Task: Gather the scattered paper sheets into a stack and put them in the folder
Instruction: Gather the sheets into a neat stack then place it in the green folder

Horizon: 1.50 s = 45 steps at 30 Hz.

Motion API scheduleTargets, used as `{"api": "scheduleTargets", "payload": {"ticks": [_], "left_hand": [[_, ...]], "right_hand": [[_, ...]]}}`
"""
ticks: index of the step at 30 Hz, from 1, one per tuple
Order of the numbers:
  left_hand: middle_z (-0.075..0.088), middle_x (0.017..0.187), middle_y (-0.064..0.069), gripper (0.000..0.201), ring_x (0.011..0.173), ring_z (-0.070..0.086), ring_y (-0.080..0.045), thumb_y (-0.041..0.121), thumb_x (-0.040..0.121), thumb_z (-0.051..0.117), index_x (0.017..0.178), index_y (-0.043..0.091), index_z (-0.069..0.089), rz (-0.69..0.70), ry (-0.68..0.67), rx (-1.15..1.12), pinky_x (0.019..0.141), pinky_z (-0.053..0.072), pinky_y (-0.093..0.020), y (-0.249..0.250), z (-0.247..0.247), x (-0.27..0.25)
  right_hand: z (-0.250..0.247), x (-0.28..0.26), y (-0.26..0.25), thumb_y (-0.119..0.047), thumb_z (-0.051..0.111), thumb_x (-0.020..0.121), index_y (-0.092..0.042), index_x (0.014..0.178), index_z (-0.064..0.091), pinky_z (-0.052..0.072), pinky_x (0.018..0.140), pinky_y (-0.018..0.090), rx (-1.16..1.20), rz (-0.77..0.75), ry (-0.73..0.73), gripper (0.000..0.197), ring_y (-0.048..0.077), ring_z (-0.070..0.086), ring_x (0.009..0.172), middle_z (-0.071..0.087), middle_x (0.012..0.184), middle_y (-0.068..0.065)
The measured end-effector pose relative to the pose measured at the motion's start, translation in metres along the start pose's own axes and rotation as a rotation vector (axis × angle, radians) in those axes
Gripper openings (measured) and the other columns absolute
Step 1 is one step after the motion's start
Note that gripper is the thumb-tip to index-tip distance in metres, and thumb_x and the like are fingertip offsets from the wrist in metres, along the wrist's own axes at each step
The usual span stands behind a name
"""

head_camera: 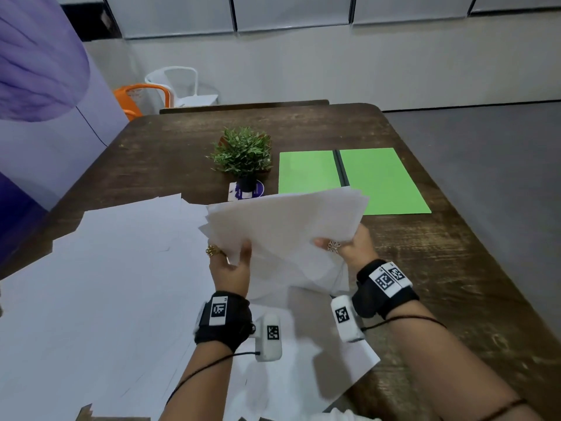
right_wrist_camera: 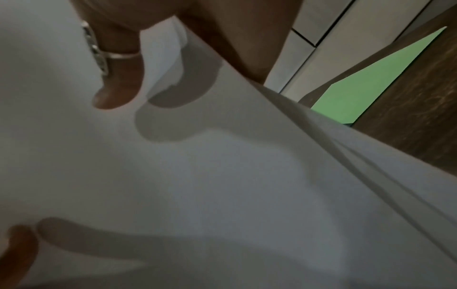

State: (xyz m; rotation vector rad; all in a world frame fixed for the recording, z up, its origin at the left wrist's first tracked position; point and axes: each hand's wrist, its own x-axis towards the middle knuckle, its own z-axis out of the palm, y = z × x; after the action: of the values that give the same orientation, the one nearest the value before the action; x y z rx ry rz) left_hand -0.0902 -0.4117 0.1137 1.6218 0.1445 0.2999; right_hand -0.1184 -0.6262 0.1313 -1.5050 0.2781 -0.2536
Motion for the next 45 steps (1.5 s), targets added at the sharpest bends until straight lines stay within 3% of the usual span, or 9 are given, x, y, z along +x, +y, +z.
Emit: {"api": "scheduleTargets", "payload": {"ticks": [5,9,20,26,31,37,40,43,45], "left_hand": [[0.058,0.096,0.014,0.037,0.082,0.06,0.009,0.003,0.081,0.069,0.111,0.016,0.051,0.063,-0.102,-0.018,0.076,0.051,-0.015,0.014,-0.006,0.002],[0.065,0.086,0.007,0.021,0.079,0.064,-0.006,0.009,0.081,0.071,0.09,0.022,0.058,0.055,-0.092,0.003,0.069,0.048,-0.015,0.015,-0.006,0.006],[0.061,0.092,-0.005,0.034,0.079,0.058,-0.021,0.021,0.085,0.068,0.109,0.001,0.052,0.16,0.142,0.06,0.069,0.044,-0.019,0.023,0.022,0.001],[0.056,0.101,0.016,0.041,0.087,0.054,0.016,0.032,0.092,0.043,0.126,0.009,0.037,0.189,-0.053,0.061,0.072,0.038,0.001,-0.012,0.014,-0.005],[0.058,0.097,0.013,0.045,0.082,0.055,0.016,0.043,0.087,0.037,0.123,0.016,0.041,0.048,-0.076,0.04,0.068,0.039,-0.001,-0.039,0.012,-0.003],[0.058,0.109,0.007,0.045,0.098,0.057,-0.007,0.046,0.085,0.059,0.12,0.023,0.043,0.031,-0.124,0.088,0.094,0.046,-0.029,-0.045,0.01,-0.004],[0.05,0.124,0.007,0.081,0.114,0.05,-0.004,0.065,0.08,0.049,0.134,0.005,0.039,0.247,-0.069,0.065,0.098,0.036,-0.015,-0.023,0.007,0.001],[0.058,0.112,0.009,0.056,0.102,0.057,-0.004,0.056,0.089,0.043,0.127,0.015,0.044,0.37,-0.031,0.021,0.088,0.044,-0.014,-0.001,0.008,0.008],[0.06,0.099,0.006,0.032,0.089,0.058,0.006,0.047,0.089,0.048,0.113,0.026,0.048,0.358,0.012,-0.009,0.077,0.045,-0.01,0.014,0.012,0.012]], "right_hand": [[-0.004,0.007,-0.018,-0.014,0.086,0.043,-0.009,0.097,0.062,0.056,0.075,0.033,0.022,0.019,-0.144,0.059,0.015,0.065,0.085,0.069,0.091,0.004],[0.002,0.011,-0.026,0.01,0.081,0.059,-0.008,0.094,0.061,0.05,0.081,0.038,-0.122,0.02,-0.126,0.044,0.005,0.064,0.079,0.068,0.095,0.009],[0.028,-0.002,-0.024,0.01,0.07,0.075,-0.002,0.107,0.06,0.051,0.069,0.014,0.025,-0.084,0.116,0.035,0.006,0.06,0.077,0.064,0.091,0.001],[0.01,0.007,-0.008,-0.002,0.084,0.062,-0.013,0.1,0.061,0.054,0.084,0.037,-0.139,-0.005,0.018,0.046,0.023,0.065,0.095,0.068,0.101,0.005],[0.004,0.01,-0.002,0.009,0.078,0.064,-0.018,0.089,0.06,0.056,0.077,0.027,-0.03,0.062,-0.013,0.041,0.019,0.064,0.088,0.067,0.093,0.002],[0.003,0.009,0.02,0.009,0.074,0.069,-0.01,0.09,0.06,0.051,0.087,0.036,-0.054,0.179,0.023,0.032,0.026,0.06,0.099,0.064,0.108,0.019],[0.001,0.012,0.018,0.001,0.062,0.082,-0.008,0.081,0.059,0.05,0.084,0.03,0.086,0.25,-0.002,0.01,0.024,0.059,0.091,0.064,0.089,0.013],[-0.003,0.012,0.015,-0.009,0.061,0.081,-0.009,0.08,0.061,0.049,0.063,0.025,0.045,0.235,-0.13,0.001,0.009,0.059,0.068,0.065,0.073,-0.001],[0.0,0.013,0.024,-0.012,0.07,0.08,-0.009,0.089,0.061,0.045,0.076,0.023,-0.141,0.24,-0.047,0.014,0.008,0.058,0.075,0.063,0.085,0.0]]}}
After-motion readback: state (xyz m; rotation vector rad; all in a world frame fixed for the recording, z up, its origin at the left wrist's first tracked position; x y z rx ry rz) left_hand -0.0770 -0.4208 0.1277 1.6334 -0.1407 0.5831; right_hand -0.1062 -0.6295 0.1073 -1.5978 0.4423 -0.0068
